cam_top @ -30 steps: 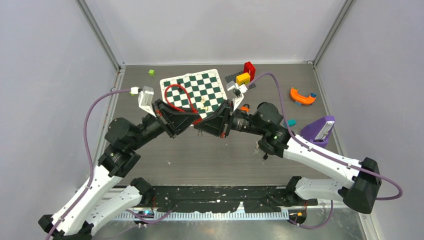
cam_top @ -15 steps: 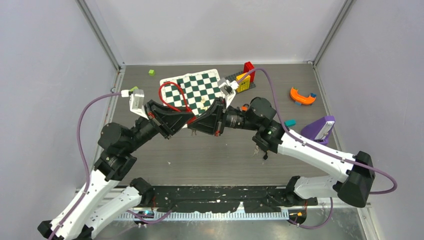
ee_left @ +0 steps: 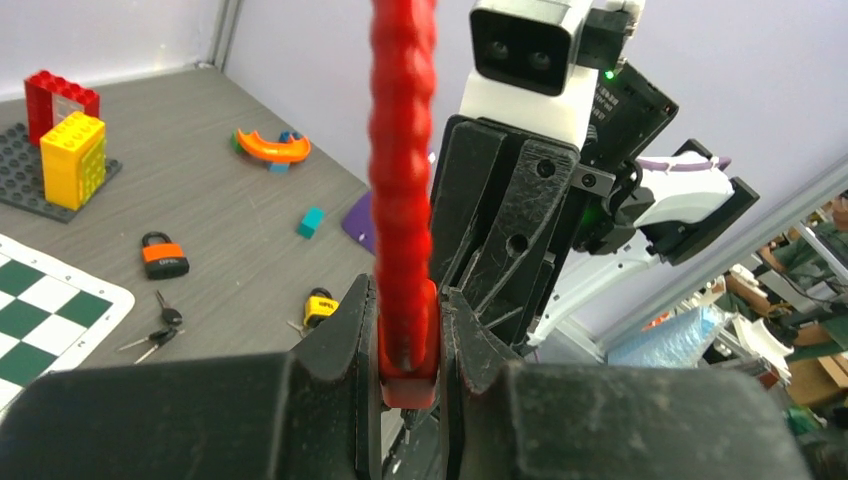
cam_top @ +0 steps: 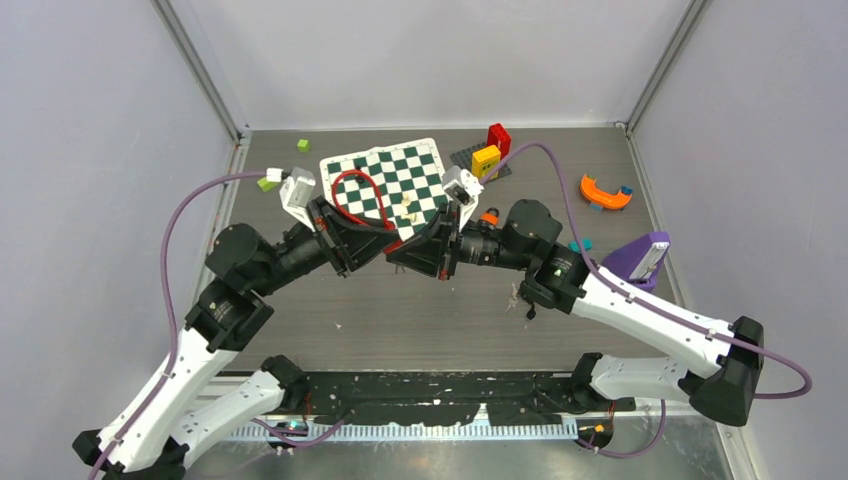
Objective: Lock with the key
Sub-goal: Remove the key from the lock, then place the lock at the center of the board.
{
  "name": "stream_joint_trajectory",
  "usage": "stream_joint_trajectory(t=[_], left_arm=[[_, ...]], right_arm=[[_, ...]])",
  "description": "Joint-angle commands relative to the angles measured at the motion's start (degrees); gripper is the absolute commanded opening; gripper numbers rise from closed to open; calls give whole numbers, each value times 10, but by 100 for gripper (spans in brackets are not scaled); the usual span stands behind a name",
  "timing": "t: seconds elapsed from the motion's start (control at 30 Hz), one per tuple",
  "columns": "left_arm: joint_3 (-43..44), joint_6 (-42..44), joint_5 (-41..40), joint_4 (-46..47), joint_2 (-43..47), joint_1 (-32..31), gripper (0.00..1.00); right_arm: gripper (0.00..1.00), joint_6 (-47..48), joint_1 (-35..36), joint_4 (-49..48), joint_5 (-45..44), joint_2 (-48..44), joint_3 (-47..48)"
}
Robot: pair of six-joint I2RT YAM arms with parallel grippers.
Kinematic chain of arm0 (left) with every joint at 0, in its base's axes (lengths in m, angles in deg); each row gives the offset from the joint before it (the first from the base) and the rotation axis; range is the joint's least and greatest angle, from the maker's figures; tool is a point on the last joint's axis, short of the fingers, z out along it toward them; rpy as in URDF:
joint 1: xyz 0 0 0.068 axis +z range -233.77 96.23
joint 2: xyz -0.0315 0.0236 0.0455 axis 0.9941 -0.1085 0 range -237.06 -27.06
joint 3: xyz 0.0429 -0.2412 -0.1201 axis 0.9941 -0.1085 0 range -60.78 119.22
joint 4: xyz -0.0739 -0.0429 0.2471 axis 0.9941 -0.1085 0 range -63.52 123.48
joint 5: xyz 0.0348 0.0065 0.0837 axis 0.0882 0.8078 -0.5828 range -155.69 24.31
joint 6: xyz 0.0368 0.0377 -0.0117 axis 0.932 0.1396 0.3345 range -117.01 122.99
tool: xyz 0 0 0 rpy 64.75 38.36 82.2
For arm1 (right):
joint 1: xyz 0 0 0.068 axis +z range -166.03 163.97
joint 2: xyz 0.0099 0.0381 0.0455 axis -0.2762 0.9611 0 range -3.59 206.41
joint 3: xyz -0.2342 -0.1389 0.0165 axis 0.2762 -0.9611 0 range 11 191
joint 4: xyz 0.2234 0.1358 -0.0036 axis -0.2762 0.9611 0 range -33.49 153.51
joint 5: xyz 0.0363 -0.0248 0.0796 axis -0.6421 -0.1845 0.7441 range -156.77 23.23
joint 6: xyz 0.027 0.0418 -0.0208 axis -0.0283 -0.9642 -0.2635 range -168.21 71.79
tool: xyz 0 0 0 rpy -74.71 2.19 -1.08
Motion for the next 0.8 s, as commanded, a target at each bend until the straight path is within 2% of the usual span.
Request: stream_joint_trajectory(t=[0.0, 0.13, 0.2, 0.33, 0.5, 0.6, 0.77], left_arm=[[63, 31, -26, 11, 5, 9, 0], [57, 32, -18, 35, 6, 9, 0], [43, 32, -15, 75, 6, 9, 0], [14, 31, 2, 144, -3, 8, 0], [-27, 38, -7, 223, -6, 9, 0], [-20, 43, -8, 218, -10, 9, 0], [0, 61, -30, 147, -16, 9, 0]], right_arm=[[5, 73, 5, 109, 20, -31, 9], [5, 48, 5, 69, 61, -27, 1], [5, -1, 5, 8, 100, -18, -13], [5, -162, 5, -143, 153, 4, -39], [5, -241, 5, -198, 155, 13, -46], [5, -229, 5, -185, 145, 5, -50], [5, -72, 2, 27, 40, -27, -26]])
